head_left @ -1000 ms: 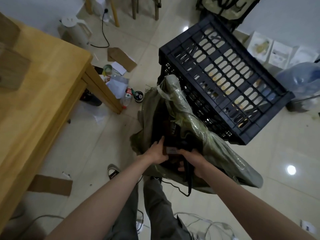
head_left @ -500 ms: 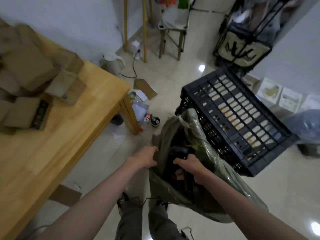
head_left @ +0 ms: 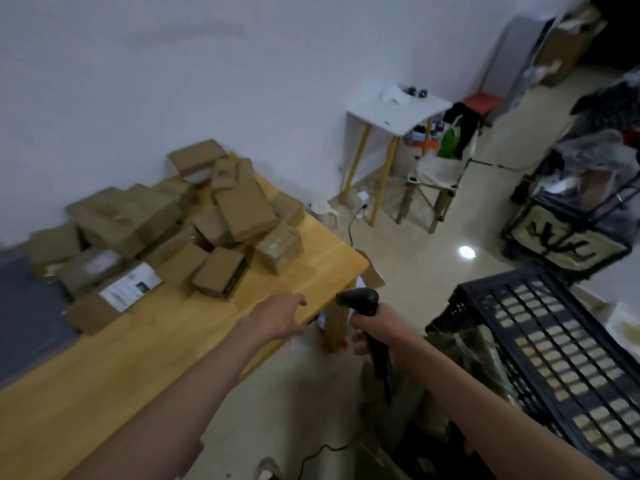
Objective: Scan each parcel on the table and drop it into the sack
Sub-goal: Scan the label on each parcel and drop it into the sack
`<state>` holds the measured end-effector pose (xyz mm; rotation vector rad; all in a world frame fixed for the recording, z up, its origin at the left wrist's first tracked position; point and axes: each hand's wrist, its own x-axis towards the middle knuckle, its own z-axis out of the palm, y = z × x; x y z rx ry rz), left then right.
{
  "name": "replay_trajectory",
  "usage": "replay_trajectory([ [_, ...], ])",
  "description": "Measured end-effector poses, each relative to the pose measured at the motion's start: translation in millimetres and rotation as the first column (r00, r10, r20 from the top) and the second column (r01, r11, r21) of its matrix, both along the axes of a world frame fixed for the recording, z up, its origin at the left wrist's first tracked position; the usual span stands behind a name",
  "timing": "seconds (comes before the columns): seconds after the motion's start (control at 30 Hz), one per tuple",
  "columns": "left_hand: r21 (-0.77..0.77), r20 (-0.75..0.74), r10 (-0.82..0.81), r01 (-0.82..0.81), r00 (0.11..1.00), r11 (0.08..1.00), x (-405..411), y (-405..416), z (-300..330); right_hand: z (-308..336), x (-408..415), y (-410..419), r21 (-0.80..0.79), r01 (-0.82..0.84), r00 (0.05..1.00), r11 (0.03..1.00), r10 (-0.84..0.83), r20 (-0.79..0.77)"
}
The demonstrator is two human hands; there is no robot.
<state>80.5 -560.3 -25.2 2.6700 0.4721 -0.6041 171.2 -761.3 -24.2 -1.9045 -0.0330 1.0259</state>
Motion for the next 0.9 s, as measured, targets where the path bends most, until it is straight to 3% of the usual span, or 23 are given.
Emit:
replay_trajectory([
  [0.1,0.005,0.043,0.068,-0.068,0.997,0.998,-23.3,47.1,15.9,12.1,-7.2,48.8,0.001,-0.068,0.996,0.998,0.067,0.062],
  [0.5,-0.008,0.088,0.245,-0.245,0.966,0.969,-101.8,178.6,33.3,30.3,-44.9,193.6,0.114,-0.170,0.984,0.979,0.163,0.069],
  [0.9,-0.027,0.125,0.296,-0.295,0.947,0.955,-56.4,249.9,23.6,30.8,21.9,292.3,0.071,-0.193,0.966,0.979,0.177,0.188],
])
